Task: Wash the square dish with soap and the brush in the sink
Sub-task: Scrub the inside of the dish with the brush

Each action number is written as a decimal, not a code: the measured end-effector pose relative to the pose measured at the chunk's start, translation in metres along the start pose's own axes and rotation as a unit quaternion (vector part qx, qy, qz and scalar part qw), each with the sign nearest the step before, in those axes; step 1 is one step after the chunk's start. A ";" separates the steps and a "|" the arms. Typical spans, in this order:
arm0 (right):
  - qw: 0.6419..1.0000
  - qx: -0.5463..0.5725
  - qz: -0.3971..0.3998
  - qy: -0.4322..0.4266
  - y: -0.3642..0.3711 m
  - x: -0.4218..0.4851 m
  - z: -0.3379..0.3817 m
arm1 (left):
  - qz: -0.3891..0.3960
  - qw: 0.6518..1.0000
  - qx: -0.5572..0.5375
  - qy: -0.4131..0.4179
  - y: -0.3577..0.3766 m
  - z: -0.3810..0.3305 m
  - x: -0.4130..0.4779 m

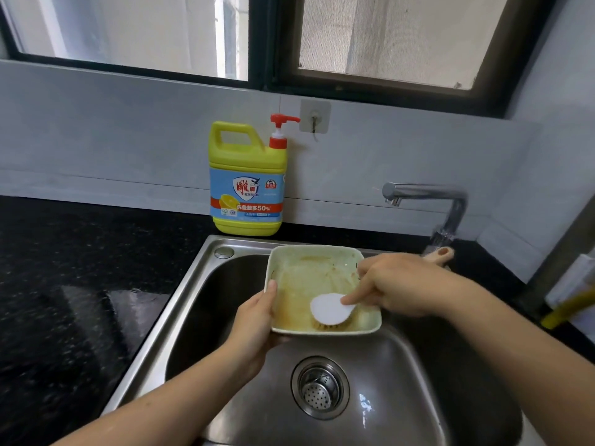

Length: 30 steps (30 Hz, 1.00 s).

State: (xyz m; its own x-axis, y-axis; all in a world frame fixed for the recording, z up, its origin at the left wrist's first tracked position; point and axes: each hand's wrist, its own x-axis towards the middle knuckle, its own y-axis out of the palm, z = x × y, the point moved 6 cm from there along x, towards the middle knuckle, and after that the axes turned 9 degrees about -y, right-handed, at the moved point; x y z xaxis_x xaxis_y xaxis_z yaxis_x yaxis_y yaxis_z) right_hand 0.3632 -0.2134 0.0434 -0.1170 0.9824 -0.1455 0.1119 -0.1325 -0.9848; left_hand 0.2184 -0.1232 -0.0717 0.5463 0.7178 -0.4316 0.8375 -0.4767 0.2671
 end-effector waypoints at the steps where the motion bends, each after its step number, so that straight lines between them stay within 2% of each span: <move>1: 1.000 0.005 -0.016 -0.005 0.003 0.006 0.007 | 0.003 1.000 0.003 -0.002 0.001 0.000 0.000; 3: 0.998 -0.018 -0.062 -0.010 0.008 0.018 0.021 | 0.008 1.000 0.007 -0.006 0.003 0.001 0.000; 5: 0.992 -0.087 -0.089 0.008 0.011 0.028 0.028 | 0.010 1.000 0.005 -0.009 0.003 0.002 0.001; 8: 0.980 -0.168 -0.092 0.058 0.010 0.031 0.020 | 0.012 1.000 0.008 -0.012 0.004 0.002 0.000; 10: 0.977 -0.183 -0.072 0.083 0.004 0.025 0.007 | 0.009 1.000 0.009 -0.013 0.003 0.003 -0.001; 12: 0.986 -0.140 -0.038 0.083 0.000 0.015 -0.002 | 0.006 1.000 0.008 -0.014 0.003 0.002 -0.002; 16: 1.000 -0.024 0.013 0.005 0.000 0.007 0.014 | -0.003 1.000 0.018 0.002 0.003 0.000 -0.001; 20: 0.998 -0.040 -0.055 -0.014 0.009 0.028 0.031 | 0.008 1.000 0.030 0.005 0.005 0.000 -0.002; 23: 0.991 -0.088 -0.094 0.024 0.010 0.034 0.026 | 0.006 1.000 0.027 0.006 0.003 0.000 -0.001; 27: 0.987 -0.115 -0.088 0.064 0.010 0.023 0.003 | 0.011 0.999 0.030 0.004 0.003 0.001 0.000; 30: 0.998 -0.035 -0.047 0.015 0.011 0.012 0.004 | 0.016 0.999 0.035 0.007 0.006 0.002 -0.001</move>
State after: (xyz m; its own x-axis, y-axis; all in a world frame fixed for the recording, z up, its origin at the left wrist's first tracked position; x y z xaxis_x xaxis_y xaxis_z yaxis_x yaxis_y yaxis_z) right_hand 0.3596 -0.2039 0.0305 -0.1003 0.9938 -0.0481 0.1700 -0.0305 -0.9850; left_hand 0.2232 -0.1278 -0.0711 0.5733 0.7081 -0.4122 0.8169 -0.5332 0.2202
